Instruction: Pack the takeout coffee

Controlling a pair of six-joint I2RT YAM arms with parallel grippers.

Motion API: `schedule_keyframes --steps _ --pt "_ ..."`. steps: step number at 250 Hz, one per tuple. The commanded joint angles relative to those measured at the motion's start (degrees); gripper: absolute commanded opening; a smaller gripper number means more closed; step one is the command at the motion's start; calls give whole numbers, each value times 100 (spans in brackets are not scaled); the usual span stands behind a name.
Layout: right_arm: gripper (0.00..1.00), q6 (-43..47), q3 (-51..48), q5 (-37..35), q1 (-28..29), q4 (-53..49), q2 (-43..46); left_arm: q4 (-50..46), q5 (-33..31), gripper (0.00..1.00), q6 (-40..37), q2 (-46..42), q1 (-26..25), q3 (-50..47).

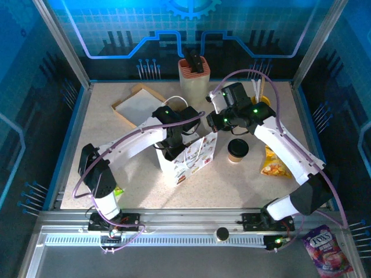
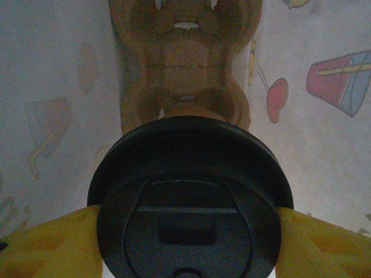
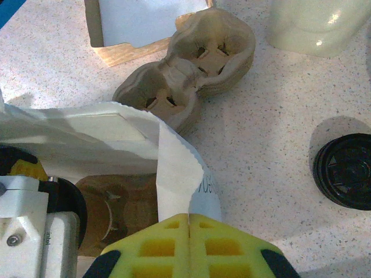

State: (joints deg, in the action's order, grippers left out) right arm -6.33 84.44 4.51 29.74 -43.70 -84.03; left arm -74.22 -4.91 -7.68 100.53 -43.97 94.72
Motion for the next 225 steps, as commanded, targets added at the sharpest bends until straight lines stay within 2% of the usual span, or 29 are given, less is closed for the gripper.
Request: schedule_keyframes --steps 1,225 --pt "3 70 77 -29 93 -128 -87 -23 -54 52 -69 -69 47 -10" --pt "3 79 72 -29 94 -135 -114 197 -168 52 -125 -95 51 -158"
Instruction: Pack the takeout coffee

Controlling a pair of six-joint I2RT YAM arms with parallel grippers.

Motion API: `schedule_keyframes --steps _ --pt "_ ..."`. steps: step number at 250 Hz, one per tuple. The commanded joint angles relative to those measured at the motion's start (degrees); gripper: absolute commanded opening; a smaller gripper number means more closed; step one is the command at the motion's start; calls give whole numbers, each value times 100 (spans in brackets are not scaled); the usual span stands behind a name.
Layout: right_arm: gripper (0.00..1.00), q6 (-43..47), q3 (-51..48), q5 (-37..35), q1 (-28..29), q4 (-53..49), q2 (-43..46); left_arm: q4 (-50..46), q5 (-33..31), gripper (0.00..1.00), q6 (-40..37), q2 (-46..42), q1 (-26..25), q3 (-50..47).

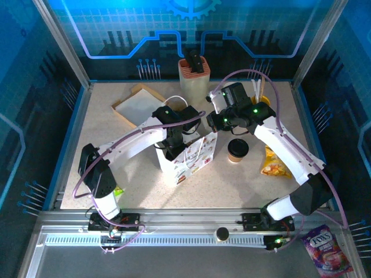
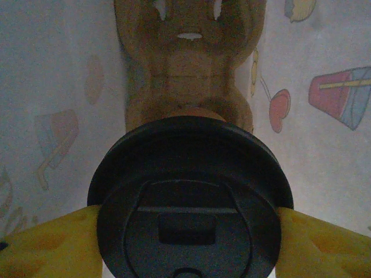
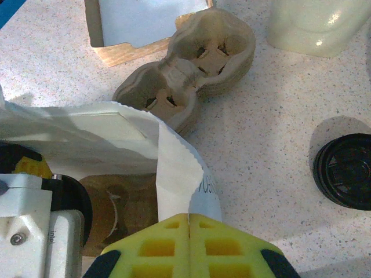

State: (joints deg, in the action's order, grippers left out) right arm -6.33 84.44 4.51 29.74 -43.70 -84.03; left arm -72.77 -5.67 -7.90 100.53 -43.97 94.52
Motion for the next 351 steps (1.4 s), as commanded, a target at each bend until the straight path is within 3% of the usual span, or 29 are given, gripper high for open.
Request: schedule_keyframes --steps 1,351 --pt "3 79 77 -29 94 -137 -114 53 -105 52 -100 -95 49 -137" --pt "3 83 107 -11 94 -130 -164 -18 -205 52 -115 -51 46 -84"
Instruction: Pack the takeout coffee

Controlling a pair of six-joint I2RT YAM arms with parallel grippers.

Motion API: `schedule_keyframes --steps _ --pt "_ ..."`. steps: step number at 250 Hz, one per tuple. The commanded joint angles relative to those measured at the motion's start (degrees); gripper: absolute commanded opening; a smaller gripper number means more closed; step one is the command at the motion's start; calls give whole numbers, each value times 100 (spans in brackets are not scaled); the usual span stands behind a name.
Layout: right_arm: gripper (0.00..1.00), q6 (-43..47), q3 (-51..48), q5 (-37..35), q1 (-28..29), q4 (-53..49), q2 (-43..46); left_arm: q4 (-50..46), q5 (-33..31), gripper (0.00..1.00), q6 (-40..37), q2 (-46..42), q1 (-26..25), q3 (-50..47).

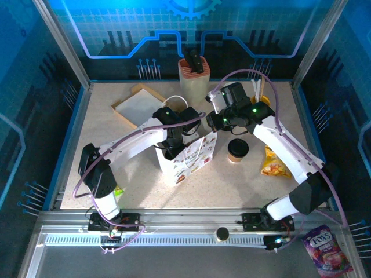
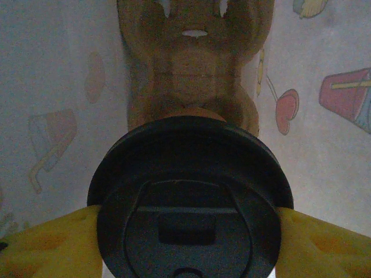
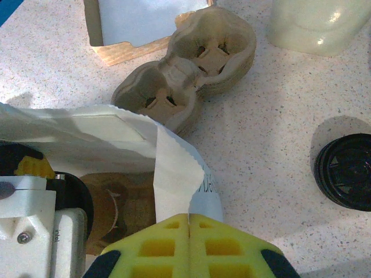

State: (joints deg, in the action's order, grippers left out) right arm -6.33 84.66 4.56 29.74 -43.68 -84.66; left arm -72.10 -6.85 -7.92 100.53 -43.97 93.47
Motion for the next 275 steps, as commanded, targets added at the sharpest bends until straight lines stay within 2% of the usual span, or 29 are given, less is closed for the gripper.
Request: schedule_keyframes --steps 1,275 --pt "3 85 85 -16 94 -132 -106 -85 -88 52 -113 -51 46 22" --pt "3 92 68 -5 94 -124 -125 -103 -106 51 -125 4 68 -77"
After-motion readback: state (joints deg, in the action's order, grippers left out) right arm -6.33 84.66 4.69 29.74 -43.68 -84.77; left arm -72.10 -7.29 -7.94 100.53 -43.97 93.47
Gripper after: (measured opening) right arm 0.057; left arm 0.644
